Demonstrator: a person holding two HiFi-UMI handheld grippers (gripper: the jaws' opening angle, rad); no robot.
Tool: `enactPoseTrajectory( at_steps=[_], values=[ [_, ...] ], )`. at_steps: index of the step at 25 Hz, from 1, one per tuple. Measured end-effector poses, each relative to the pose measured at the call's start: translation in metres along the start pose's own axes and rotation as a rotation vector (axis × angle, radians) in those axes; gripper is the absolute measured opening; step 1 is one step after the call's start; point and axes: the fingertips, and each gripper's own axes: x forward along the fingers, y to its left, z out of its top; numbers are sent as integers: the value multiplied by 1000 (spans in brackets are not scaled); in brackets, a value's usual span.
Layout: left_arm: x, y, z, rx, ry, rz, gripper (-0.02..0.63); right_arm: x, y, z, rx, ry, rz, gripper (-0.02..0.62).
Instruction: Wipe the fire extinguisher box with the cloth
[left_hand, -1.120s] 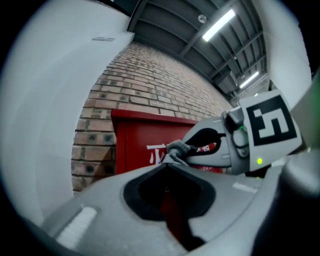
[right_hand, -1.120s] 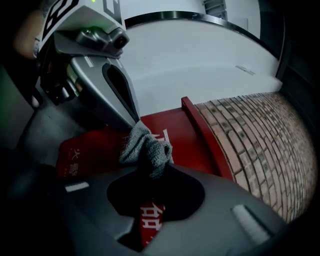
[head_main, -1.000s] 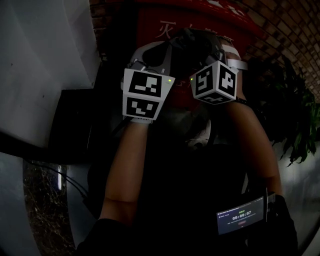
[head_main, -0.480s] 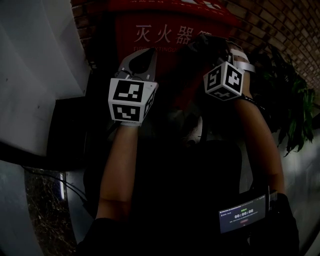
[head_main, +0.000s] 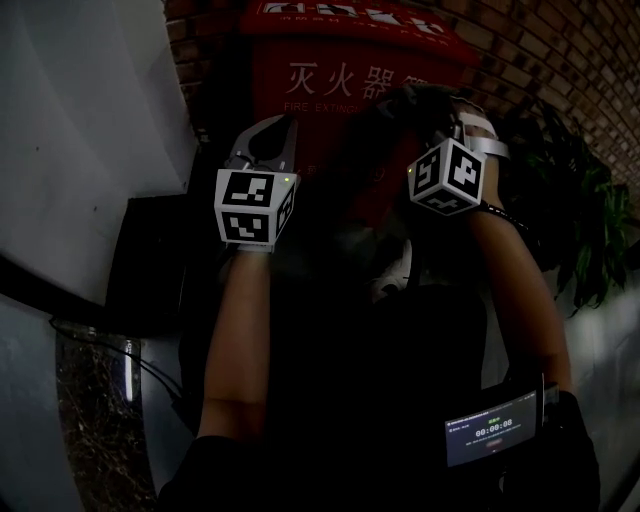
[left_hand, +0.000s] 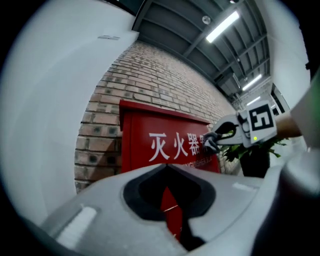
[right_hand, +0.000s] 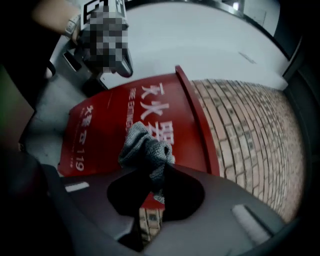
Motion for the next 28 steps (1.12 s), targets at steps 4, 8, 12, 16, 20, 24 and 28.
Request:
enactPoseTrajectory(
  at_steps=[4, 8, 12, 16, 20, 24, 28],
  values=[
    [-18, 25, -4, 31, 10, 36, 3, 2, 22, 81, -36, -114, 40, 38],
    [-38, 47, -9, 51, 17, 78, 3, 19, 54, 137, -85, -187, 88, 40],
    [-47, 73, -21, 104, 35, 130, 3, 38, 72, 180, -91, -230, 97, 40],
    [-49, 87, -21, 71, 19, 150, 3, 49, 82, 215, -88, -262, 93, 40],
    [-46, 91, -21, 56, 12, 160, 3, 56, 85, 223, -99, -257, 73, 38],
    [-39, 86, -24, 9, -3, 136, 3, 56, 87, 217, -101, -263, 49, 38],
    [-32, 74, -23, -8, -6, 98, 3, 53, 82, 203, -70, -264, 32, 38]
  ],
)
